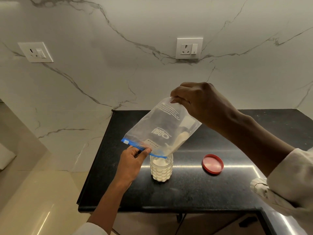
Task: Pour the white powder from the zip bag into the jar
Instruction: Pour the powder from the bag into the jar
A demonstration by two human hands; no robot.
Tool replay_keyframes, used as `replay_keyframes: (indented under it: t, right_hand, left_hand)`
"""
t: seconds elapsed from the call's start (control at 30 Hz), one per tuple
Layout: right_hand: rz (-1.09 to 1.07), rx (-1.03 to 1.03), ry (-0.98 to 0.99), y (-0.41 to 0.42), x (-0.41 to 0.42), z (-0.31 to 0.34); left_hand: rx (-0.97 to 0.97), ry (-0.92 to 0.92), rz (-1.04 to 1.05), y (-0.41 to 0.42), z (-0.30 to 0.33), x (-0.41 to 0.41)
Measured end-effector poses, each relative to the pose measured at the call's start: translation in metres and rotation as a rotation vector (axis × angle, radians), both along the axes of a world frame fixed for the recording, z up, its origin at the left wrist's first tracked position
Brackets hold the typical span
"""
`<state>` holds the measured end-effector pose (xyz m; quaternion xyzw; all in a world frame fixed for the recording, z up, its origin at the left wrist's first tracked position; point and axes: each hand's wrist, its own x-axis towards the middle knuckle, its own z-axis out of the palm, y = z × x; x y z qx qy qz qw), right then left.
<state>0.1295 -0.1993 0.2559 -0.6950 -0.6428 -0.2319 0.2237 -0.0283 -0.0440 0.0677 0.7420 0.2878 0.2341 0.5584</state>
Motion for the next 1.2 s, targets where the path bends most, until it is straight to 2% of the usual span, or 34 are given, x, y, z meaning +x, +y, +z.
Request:
replay_keyframes:
  t: [1.2]
  right_hand:
    - [-0.003,-0.028,-0.006,0.009,-0.004,-0.002]
  left_hand:
    - [-0.062,-0.013,-0.002,-0.003,-0.007,-0.002]
